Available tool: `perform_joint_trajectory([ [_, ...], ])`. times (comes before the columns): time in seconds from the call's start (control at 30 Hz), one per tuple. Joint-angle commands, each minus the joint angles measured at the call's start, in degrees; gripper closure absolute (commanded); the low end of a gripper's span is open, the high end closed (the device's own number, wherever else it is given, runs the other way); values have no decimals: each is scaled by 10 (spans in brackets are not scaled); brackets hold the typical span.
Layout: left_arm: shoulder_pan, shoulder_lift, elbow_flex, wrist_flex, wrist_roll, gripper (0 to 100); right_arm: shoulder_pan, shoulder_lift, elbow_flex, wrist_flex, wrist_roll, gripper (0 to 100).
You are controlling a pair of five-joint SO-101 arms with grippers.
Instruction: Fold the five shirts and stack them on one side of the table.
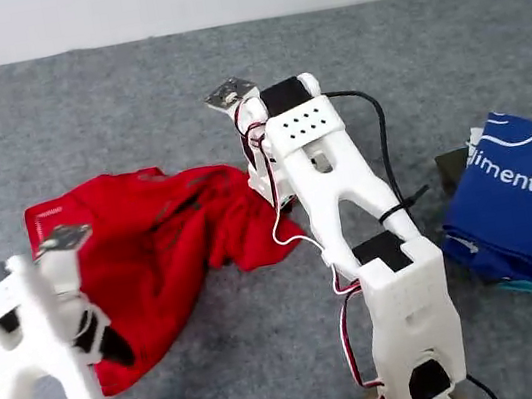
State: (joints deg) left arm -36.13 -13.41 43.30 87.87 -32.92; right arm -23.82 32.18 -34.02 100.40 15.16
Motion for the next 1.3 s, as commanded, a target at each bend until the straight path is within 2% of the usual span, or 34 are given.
perform_joint_trajectory([
  [0.0,-53,-18,0,7,7,769,6,-21,-29,22,-1,836],
  [0.13,-62,-17,16,-10,13,768,4,-21,-29,20,-1,836],
  [0.23,-62,-17,48,-64,51,767,3,-21,-29,20,-1,836],
  [0.33,-62,-16,77,-108,46,750,3,-22,-29,21,-1,836],
  [0.47,-34,-12,115,-153,68,748,3,-24,-29,21,-1,836],
  [0.6,-25,45,108,-179,73,751,4,-25,-29,21,-1,836],
  [0.8,-21,143,33,-143,70,890,7,-25,-29,22,-1,836],
  [0.93,-21,128,-14,-107,69,985,7,-25,-29,22,-1,836],
  [1.17,-21,14,-190,-37,76,985,7,-30,-30,22,-1,837],
  [1.27,-21,-4,-304,-33,117,985,11,-45,-30,22,-1,837],
])
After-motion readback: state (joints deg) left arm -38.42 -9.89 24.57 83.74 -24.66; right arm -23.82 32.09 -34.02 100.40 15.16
